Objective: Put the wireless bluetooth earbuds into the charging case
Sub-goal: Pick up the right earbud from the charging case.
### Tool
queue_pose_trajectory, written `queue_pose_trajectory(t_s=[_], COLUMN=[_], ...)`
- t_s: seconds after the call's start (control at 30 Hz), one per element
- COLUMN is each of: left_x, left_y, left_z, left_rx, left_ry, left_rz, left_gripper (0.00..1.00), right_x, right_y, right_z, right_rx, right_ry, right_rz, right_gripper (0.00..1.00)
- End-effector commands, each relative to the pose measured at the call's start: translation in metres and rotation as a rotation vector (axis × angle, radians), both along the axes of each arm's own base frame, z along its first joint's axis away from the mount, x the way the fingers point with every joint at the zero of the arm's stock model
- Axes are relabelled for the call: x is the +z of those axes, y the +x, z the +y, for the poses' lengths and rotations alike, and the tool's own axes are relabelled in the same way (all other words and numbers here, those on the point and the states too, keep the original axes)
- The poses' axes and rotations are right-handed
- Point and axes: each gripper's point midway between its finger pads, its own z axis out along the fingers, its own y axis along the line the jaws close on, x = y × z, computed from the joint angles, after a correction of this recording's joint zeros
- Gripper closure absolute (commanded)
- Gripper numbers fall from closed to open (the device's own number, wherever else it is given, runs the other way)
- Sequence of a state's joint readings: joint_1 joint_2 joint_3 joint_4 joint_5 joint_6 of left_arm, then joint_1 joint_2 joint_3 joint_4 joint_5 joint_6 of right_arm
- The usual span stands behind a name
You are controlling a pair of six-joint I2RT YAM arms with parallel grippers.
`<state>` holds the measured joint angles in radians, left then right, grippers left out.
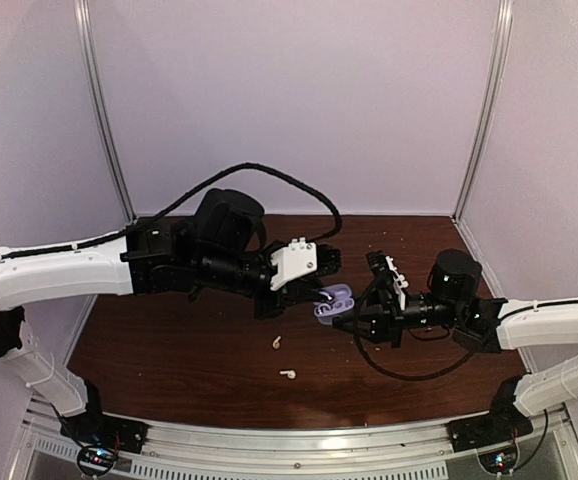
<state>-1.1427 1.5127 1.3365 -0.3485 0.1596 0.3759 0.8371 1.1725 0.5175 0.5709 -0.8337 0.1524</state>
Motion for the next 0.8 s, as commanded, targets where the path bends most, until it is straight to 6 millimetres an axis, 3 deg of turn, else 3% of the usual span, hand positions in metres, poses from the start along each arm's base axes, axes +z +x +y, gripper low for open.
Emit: queue_pose_trajectory(t_s=[0.0,0.6,0.77], left_x=[0.027,0.037,0.035], left_y=[-0.004,-0.009,-0.010], left_z=[-0.003,0.000,-0.002], left_rx=[-0.017,-0.040,-0.046], left_ry=[-0.076,-0.105,-0.101], left_rz=[-0.026,-0.037,-0.033], left_gripper=[0.79,0.84,0.90], right_x=[0.016,0.015,0.015], right_y=[-0.002,-0.001,-0.001], right_z=[0.003,0.004,0.004], right_rx=[0.013,0.011,0.011], right_ry=[0.033,0.028,0.026], right_rz=[-0.046,-0.042,-0.042], right_gripper=[1.00,1.00,1.00])
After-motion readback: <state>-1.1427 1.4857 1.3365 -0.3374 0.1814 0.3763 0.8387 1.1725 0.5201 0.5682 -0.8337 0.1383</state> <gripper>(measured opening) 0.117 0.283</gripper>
